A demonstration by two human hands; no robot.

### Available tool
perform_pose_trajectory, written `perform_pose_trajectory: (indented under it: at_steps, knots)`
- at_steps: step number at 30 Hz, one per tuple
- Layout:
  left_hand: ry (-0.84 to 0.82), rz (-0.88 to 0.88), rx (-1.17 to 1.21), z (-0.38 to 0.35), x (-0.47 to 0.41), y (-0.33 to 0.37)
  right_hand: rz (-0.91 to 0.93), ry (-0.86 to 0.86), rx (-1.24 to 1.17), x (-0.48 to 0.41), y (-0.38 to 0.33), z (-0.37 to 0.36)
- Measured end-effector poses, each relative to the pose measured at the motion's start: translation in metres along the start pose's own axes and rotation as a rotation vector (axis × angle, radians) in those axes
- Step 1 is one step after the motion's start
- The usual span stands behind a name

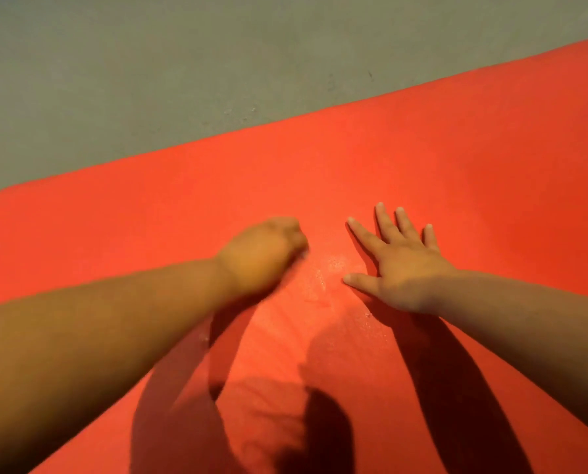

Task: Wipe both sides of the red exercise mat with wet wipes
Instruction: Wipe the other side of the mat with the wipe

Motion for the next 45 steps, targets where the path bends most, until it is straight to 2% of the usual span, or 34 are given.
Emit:
perform_pose_trajectory:
  at_steps: [3,4,5,6,8,10,11,13,15,16,17,18,19,21,23,25,27,29,30,31,33,35,37,40,41,43,45]
  knots:
    - [0.246,0.532,-0.005,0.020,-0.021,-0.066,-0.001,0.031,0.010,-0.001,-0.004,-0.003]
    - [0.287,0.628,-0.001,0.018,-0.019,-0.065,0.001,0.041,0.025,-0.002,-0.005,-0.004]
    - [0.282,0.635,0.002,0.012,-0.014,-0.050,0.001,0.043,0.038,-0.002,-0.006,-0.003]
    - [0.221,0.562,0.014,0.003,-0.008,-0.025,-0.005,0.042,0.044,-0.003,-0.005,-0.003]
    - [0.095,0.258,0.078,-0.011,0.015,0.029,-0.029,0.049,0.030,-0.007,-0.003,-0.001]
    - [-0.012,0.051,0.108,-0.011,0.020,0.032,-0.048,0.059,0.010,-0.010,-0.003,0.002]
    - [-0.010,0.027,0.062,-0.005,0.010,0.014,-0.054,0.062,0.002,-0.012,-0.003,0.003]
    - [0.086,0.194,-0.039,0.011,-0.013,-0.035,-0.053,0.058,-0.007,-0.016,-0.006,0.004]
    - [0.245,0.507,-0.040,0.025,-0.026,-0.078,-0.049,0.044,-0.008,-0.017,-0.010,0.005]
    - [0.290,0.629,-0.021,0.026,-0.026,-0.083,-0.047,0.038,-0.006,-0.018,-0.012,0.004]
    - [0.294,0.674,-0.008,0.024,-0.025,-0.075,-0.043,0.038,-0.005,-0.021,-0.015,0.005]
    - [0.247,0.641,0.012,0.017,-0.022,-0.057,-0.049,0.033,-0.004,-0.021,-0.016,0.004]
    - [0.180,0.535,0.030,0.010,-0.017,-0.037,-0.057,0.034,-0.008,-0.022,-0.017,0.004]
    - [0.061,0.227,0.058,0.005,0.003,-0.004,-0.065,0.034,-0.004,-0.025,-0.020,0.005]
    - [-0.004,0.100,0.034,0.016,0.001,-0.021,-0.070,0.044,0.003,-0.027,-0.020,0.004]
    - [0.065,0.223,-0.032,0.027,-0.018,-0.066,-0.077,0.043,0.003,-0.030,-0.021,0.004]
    - [0.197,0.485,-0.063,0.036,-0.032,-0.102,-0.080,0.037,0.003,-0.032,-0.022,0.004]
    - [0.260,0.621,-0.081,0.030,-0.032,-0.095,-0.091,0.044,-0.024,-0.036,-0.022,0.006]
    - [0.239,0.600,-0.076,0.023,-0.029,-0.077,-0.098,0.052,-0.035,-0.039,-0.021,0.009]
    - [0.187,0.500,-0.052,0.014,-0.023,-0.054,-0.106,0.058,-0.037,-0.043,-0.020,0.011]
    - [0.038,0.172,0.014,0.004,-0.002,-0.008,-0.123,0.060,-0.028,-0.052,-0.018,0.017]
    - [-0.085,0.001,0.026,0.005,0.002,-0.006,-0.149,0.057,-0.039,-0.062,-0.022,0.022]
    - [-0.002,0.067,-0.038,0.015,-0.020,-0.043,-0.171,0.072,-0.033,-0.069,-0.029,0.022]
    - [0.214,0.468,-0.060,0.030,-0.050,-0.104,-0.187,0.075,-0.007,-0.073,-0.034,0.020]
    - [0.261,0.549,-0.031,0.030,-0.052,-0.109,-0.189,0.067,-0.005,-0.074,-0.034,0.021]
    - [0.259,0.514,-0.033,0.020,-0.043,-0.089,-0.198,0.047,-0.011,-0.077,-0.033,0.025]
    - [0.236,0.276,-0.031,0.009,-0.014,-0.054,-0.207,0.037,-0.029,-0.080,-0.036,0.030]
Point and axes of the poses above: each hand's wrist, its own x-axis away from the middle knuckle, its own z-axis out of the back of the hand, y = z × x, the point moved 1 cm from there along -x, towards the middle knuckle, and after that the axes turned 4 degrees about x, right-handed, at the moved point
